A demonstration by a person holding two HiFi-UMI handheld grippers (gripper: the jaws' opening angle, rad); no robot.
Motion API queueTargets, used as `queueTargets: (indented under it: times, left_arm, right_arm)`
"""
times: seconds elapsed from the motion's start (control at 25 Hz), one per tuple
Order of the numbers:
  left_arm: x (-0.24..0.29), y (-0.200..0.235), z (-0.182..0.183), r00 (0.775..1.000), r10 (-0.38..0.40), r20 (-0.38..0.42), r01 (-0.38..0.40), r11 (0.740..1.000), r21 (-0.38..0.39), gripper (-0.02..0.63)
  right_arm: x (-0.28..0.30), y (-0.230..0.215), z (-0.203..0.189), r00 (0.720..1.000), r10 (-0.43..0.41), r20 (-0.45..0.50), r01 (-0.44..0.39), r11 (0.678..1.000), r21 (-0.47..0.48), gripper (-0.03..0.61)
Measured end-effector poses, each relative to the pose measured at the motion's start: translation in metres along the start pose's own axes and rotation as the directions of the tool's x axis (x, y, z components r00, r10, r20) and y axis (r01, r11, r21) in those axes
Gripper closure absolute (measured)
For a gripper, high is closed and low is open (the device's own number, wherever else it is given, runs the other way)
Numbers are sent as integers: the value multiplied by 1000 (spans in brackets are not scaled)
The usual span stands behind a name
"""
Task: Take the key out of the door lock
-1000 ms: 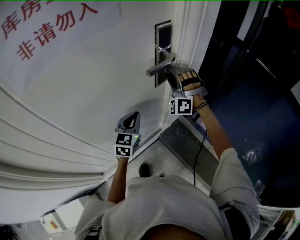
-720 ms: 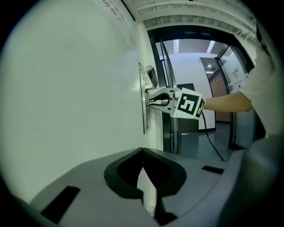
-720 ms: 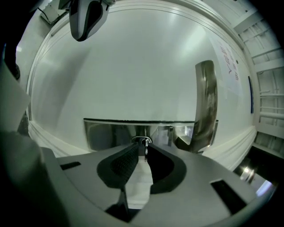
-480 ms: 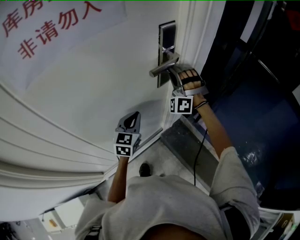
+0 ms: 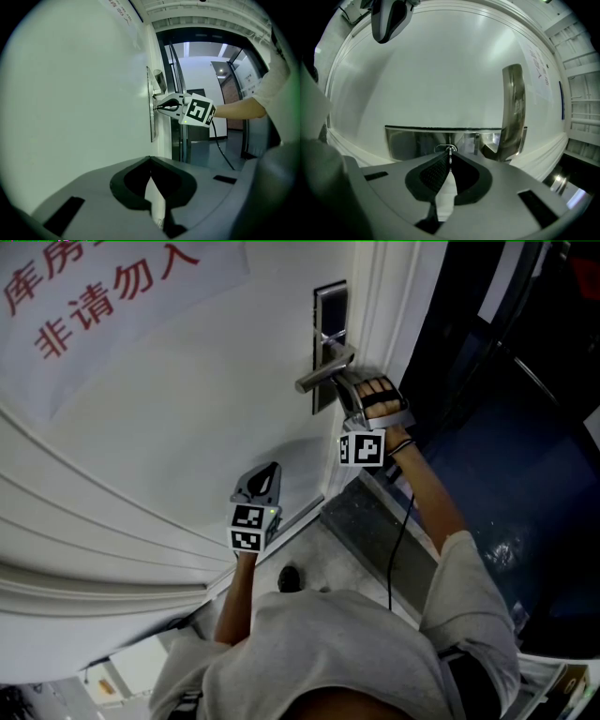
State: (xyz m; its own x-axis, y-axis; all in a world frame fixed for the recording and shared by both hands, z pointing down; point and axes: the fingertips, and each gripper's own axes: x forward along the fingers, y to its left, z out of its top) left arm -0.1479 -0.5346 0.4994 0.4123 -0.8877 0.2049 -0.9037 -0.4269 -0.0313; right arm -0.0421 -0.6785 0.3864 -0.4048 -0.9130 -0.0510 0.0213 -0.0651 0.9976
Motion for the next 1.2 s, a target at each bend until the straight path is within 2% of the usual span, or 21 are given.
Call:
queueTargets:
  times: [0.84,1.04,1.2]
  left_arm:
    - [-4,-6,2,1000,5,7,-5,1000,1,595]
    - [-3,-12,3,1000,-5,5,5,1000,8,595]
    - [-3,-19,6,1000,-14,9,14,1000,14,595]
  right_arm:
    - [-22,1,-8,1000,1,21,-2,999,40,549]
    - [-41,0,-19,1000,5,19,-6,997,83,548]
    - [-53,1,-21,1000,15,19,-18,987,159,548]
